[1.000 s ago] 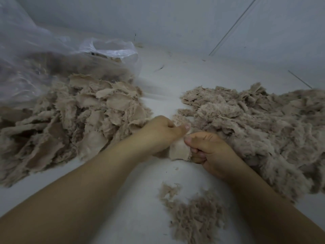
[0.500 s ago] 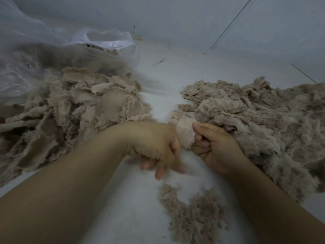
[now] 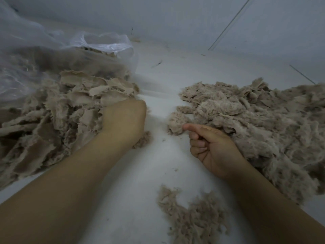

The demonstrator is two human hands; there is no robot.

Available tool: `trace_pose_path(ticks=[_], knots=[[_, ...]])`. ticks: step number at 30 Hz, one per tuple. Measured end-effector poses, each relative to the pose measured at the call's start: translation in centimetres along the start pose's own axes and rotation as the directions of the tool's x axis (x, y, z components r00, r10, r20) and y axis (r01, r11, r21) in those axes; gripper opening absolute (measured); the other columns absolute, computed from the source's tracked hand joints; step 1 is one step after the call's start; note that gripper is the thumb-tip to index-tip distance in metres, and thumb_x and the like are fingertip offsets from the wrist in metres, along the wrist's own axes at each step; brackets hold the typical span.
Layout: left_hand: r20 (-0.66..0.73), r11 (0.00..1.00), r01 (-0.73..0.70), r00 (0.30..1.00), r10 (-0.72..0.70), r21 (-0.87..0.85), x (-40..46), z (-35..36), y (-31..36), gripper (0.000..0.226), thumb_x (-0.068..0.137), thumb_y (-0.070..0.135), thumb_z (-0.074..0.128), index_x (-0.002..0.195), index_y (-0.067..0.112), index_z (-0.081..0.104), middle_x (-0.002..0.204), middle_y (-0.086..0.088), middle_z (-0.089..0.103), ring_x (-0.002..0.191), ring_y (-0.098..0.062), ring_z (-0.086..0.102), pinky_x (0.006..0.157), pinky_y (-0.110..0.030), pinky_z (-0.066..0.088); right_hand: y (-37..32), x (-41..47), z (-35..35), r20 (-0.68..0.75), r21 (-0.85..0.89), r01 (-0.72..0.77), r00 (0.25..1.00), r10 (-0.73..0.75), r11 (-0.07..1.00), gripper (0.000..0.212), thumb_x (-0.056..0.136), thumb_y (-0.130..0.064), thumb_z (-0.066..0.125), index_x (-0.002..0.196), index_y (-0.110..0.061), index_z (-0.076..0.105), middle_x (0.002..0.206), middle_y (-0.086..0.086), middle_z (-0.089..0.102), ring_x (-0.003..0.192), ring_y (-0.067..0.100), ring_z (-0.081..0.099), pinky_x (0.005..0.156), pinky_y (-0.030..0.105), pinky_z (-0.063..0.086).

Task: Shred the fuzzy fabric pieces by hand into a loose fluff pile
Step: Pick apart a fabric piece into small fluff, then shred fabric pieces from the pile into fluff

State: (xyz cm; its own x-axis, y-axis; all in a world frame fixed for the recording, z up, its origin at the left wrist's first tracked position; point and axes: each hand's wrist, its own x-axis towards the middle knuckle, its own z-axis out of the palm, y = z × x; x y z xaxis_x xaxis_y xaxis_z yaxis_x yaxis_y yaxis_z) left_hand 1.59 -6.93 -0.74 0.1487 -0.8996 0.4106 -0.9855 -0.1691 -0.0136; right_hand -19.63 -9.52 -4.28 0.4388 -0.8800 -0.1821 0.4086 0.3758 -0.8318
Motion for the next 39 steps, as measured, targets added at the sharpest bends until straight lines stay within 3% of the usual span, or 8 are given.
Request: trace_pose_path(ticks=[4,7,13,17,21,27,35,39], knots=[[0.062,0.991,-0.053,0.997,0.046,0.122,-0.7,-0.6,0.6,0.010,0.080,0.004,0.057,0.078,0.014,0.058,0.088,-0.007,0.064,0.080,-0.029,0.066,0.054,-0.026,0.031,0.0,0.0,0.1,-0.049,0.022,-0.014,0.999,0.015,1.000,0.028,0.091,-0.009,0.050,0.113,0.006,0.059,0.064,0.001,0.052,0.045,0.003,0.038,0.040,0.013,0.031],[-0.046,0.981,-0.170,0.984,0.175,0.097,-1.2,-1.5,2.5,0.018,0.067,0.004,0.060,0.065,0.016,0.046,0.082,-0.010,0.057,0.056,-0.029,0.059,0.047,-0.019,0.014,-0.1,-0.1,0.2,-0.075,0.038,-0.022,0.997,0.025,0.999,0.025,0.099,-0.007,0.044,0.116,0.003,0.058,0.065,0.002,0.052,0.047,0.004,0.040,0.042,0.013,0.031],[0.125,0.906,-0.408,0.899,0.420,-0.113,-1.9,1.7,5.6,0.032,0.093,0.013,0.041,0.122,0.022,0.052,0.113,0.000,0.055,0.088,-0.025,0.063,0.053,-0.031,0.035,-0.3,-0.3,0.4,-0.074,0.039,-0.026,0.997,0.028,0.999,0.025,0.100,-0.007,0.042,0.117,0.001,0.059,0.067,0.002,0.051,0.048,0.004,0.039,0.043,0.012,0.030],[-0.058,0.849,-0.334,0.938,0.341,-0.410,-1.7,2.2,4.7,0.014,0.092,0.021,0.055,0.091,0.022,0.069,0.086,0.001,0.066,0.084,-0.022,0.063,0.063,-0.033,0.045,-0.2,-0.1,0.4,-0.058,0.027,-0.037,0.998,0.039,0.999,0.025,0.101,-0.007,0.042,0.118,0.002,0.058,0.068,0.003,0.050,0.048,0.004,0.040,0.043,0.013,0.032],[-0.013,0.508,-0.090,0.988,0.153,-0.856,-2.5,2.5,5.7,0.014,0.084,0.020,0.074,0.071,0.025,0.070,0.062,0.013,0.067,0.056,-0.002,0.061,0.054,-0.025,0.051,-0.5,0.0,0.3,-0.008,-0.006,-0.091,0.996,0.091,0.996,0.026,0.098,-0.009,0.044,0.116,0.004,0.059,0.067,0.002,0.046,0.045,0.002,0.038,0.039,0.012,0.030],[0.215,0.054,0.218,0.974,-0.070,-0.974,-1.7,2.4,5.7,0.021,0.091,0.010,0.066,0.071,0.011,0.062,0.051,-0.003,0.059,0.040,-0.015,0.054,0.041,-0.029,0.051,-0.7,-0.5,0.8,0.069,-0.160,-0.096,0.992,0.108,0.982,0.015,0.081,-0.015,0.057,0.074,-0.007,0.048,0.059,0.000,0.038,0.038,0.000,0.028,0.035,0.011,0.019],[0.339,0.054,0.338,0.941,0.001,-0.940,-2.1,1.7,5.9,0.042,0.092,0.039,0.061,0.078,-0.001,0.053,0.046,-0.007,0.053,0.032,-0.017,0.050,0.033,-0.021,0.038,-0.5,-0.4,0.9,0.015,-0.069,-0.068,0.998,0.069,0.995,0.016,0.077,-0.010,0.058,0.070,-0.008,0.045,0.059,0.001,0.036,0.037,0.001,0.026,0.036,0.014,0.016],[0.373,0.074,0.370,0.927,0.044,-0.926,-2.4,1.9,6.0,0.022,0.085,0.014,0.074,0.073,0.004,0.058,0.060,-0.018,0.062,0.047,-0.020,0.056,0.042,-0.028,0.046,-0.5,-0.3,0.7,0.010,-0.079,-0.039,0.999,0.040,0.996,0.013,0.072,-0.012,0.061,0.070,-0.008,0.048,0.056,0.000,0.040,0.036,0.000,0.027,0.033,0.012,0.019]])
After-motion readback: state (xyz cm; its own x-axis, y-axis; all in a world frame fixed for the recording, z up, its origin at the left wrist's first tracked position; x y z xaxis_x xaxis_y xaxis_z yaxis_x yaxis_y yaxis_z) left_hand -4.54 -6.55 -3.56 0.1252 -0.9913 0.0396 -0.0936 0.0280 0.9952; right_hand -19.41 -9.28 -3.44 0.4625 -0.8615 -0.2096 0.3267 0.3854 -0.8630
